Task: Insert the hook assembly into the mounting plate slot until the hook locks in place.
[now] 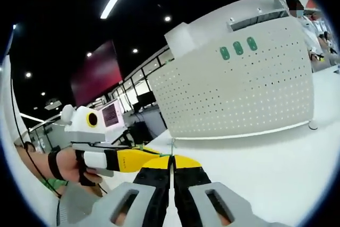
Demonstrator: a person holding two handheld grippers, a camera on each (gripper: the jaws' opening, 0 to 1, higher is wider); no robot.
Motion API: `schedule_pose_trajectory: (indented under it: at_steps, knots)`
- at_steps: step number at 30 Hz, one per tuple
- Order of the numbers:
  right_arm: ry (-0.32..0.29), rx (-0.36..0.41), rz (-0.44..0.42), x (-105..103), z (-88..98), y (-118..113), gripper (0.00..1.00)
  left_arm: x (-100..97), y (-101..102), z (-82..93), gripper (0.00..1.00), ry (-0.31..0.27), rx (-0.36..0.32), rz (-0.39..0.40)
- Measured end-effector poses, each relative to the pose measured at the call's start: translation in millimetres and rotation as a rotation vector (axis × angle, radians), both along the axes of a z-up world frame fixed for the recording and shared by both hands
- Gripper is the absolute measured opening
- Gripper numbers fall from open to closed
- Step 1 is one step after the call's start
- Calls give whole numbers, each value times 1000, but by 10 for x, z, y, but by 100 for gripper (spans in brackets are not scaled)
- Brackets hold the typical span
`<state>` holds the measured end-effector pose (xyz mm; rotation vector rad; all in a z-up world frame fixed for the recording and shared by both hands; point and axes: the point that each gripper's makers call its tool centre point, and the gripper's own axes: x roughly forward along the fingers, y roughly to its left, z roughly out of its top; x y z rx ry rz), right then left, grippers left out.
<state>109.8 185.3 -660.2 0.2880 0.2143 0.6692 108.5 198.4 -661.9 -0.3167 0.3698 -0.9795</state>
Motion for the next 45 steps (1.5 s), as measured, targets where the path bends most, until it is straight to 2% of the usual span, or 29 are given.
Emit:
schedule_pose_trajectory:
  at_steps: [5, 8, 11, 16, 19, 23, 24, 28, 31, 34, 36, 42, 45]
  knots:
    - [-30, -60, 9, -31, -12, -29, 0, 8, -52, -38, 5, 10, 5, 20]
    - [-30, -59, 15, -39, -21, -53, 0, 0, -70, -57, 4, 5, 13, 33]
    - [-44, -80, 27, -45, -22, -71, 0, -5, -89, -63, 4, 26, -1, 49]
    - [-62, -138, 61, -28, -29, -99, 0, 1, -135, -76, 4, 19, 27, 57]
    - [-86, -138, 66, -6, 5, -112, 0, 25, -130, -46, 4, 15, 16, 69]
    - [-99, -176, 86, 7, -2, -122, 0, 49, -146, -69, 4, 58, 5, 68]
    - [-120, -206, 100, 11, 0, -122, 0, 44, -150, -72, 4, 57, 11, 65]
    - [-134, -213, 98, 22, 6, -123, 0, 53, -157, -67, 3, 49, 23, 72]
    - [-129, -171, 94, 32, 31, -141, 0, 57, -158, -45, 3, 31, 26, 76]
    - [-144, -177, 94, 40, 44, -134, 1, 68, -152, -38, 3, 29, 29, 79]
    - [-145, -201, 84, 64, 21, -161, 5, 83, -138, -47, 3, 20, 42, 82]
    - [-147, -190, 25, 90, 10, -281, 9, 194, -84, -35, 3, 12, 40, 108]
    - [-143, -197, -6, 108, -15, -351, 15, 258, -54, -20, 3, 3, 43, 125]
